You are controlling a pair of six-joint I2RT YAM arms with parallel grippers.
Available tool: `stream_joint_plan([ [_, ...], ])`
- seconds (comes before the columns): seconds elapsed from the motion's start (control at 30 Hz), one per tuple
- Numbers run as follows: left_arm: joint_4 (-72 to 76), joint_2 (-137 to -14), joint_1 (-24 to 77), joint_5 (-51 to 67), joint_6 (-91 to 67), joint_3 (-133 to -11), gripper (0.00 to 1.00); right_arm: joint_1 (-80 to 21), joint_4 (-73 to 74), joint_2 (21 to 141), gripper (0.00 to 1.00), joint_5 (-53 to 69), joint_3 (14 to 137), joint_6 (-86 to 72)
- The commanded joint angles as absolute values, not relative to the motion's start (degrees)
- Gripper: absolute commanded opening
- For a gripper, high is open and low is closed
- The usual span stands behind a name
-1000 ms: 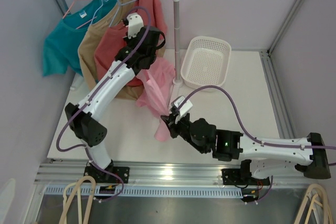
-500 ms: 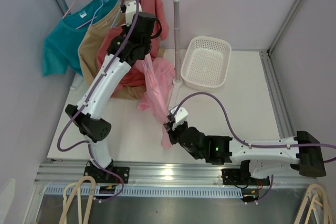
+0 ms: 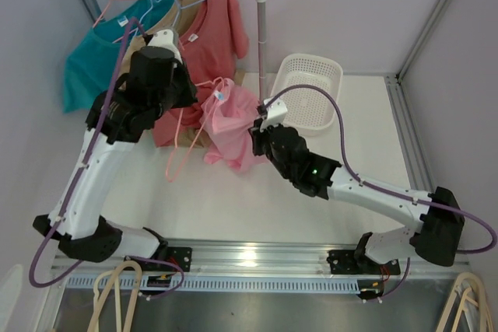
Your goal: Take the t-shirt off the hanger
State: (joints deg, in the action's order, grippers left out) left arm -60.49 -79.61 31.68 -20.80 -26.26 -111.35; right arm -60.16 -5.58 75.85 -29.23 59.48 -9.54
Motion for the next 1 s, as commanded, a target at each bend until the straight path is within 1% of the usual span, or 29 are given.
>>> stream_joint_plan([
  [0.0,-63.5,-74.4,31.3,-8.7,-23.9,-111.9,0.01,-58.4,-5.8,80.1,0.0,-25.8,65.8,-7.7],
  [0.1,-59.4,-69.9,30.3,-10.1,-21.9,-108.6,0.01,-58.4,-3.6,79.9,0.0,-26.4,67.2,-8.7],
  [0.23,-55.4,-70.2,24.0,6.5,-16.7,-108.7,0.01,-59.0,-1.4,72.2,0.0,-26.8,63.6,-10.8],
  [0.33,-52.4,-69.9,23.5,2.3,-13.4,-109.2,0.01,-59.9,5.5,68.1,0.0,-28.7,63.5,-11.2],
  [0.37,-50.9,-69.4,23.3,0.7,-12.5,-108.0,0.01,-60.6,7.0,65.0,0.0,-29.7,64.3,-10.8],
  [0.47,-45.9,-69.2,22.4,-1.9,-10.8,-106.4,0.01,-65.0,12.3,59.2,0.0,-35.1,67.2,-8.1],
  [0.53,-41.8,-70.2,21.3,-0.4,-9.2,-105.6,0.01,-65.7,16.8,58.1,0.0,-37.1,73.8,-6.7],
  [0.57,-40.1,-70.6,21.1,-0.4,-8.7,-104.6,0.01,-65.0,19.2,58.6,0.0,-37.4,79.2,-5.6],
  [0.67,-34.1,-72.4,21.1,1.3,-7.6,-103.6,0.01,-62.9,20.0,61.8,0.0,-38.8,86.4,-0.8],
  [0.7,-32.6,-72.9,21.1,1.4,-6.9,-103.6,0.01,-61.5,20.6,63.0,0.0,-37.9,91.1,-0.3],
  [0.73,-31.2,-73.4,21.1,1.2,-5.6,-103.4,0.01,-57.8,21.0,64.3,0.0,-36.9,93.8,-0.3],
  [0.8,-28.7,-75.6,21.1,0.3,-4.5,-104.5,0.01,-53.6,23.2,69.1,0.0,-31.6,99.4,1.4],
  [0.83,-28.4,-76.5,21.1,0.3,-3.3,-105.2,0.01,-49.6,24.1,71.2,0.0,-29.6,105.6,1.5],
  [0.9,-28.5,-79.2,21.1,-1.8,-2.3,-108.2,0.01,-46.2,26.2,77.3,0.0,-25.7,111.7,1.8],
  [0.93,-28.0,-79.9,21.1,-1.9,-1.4,-108.9,0.01,-44.1,27.1,79.3,0.0,-24.4,118.1,1.6],
  [0.97,-27.5,-80.3,21.1,-2.1,-1.2,-109.5,0.01,-40.3,28.0,81.5,0.0,-22.7,121.3,1.1],
])
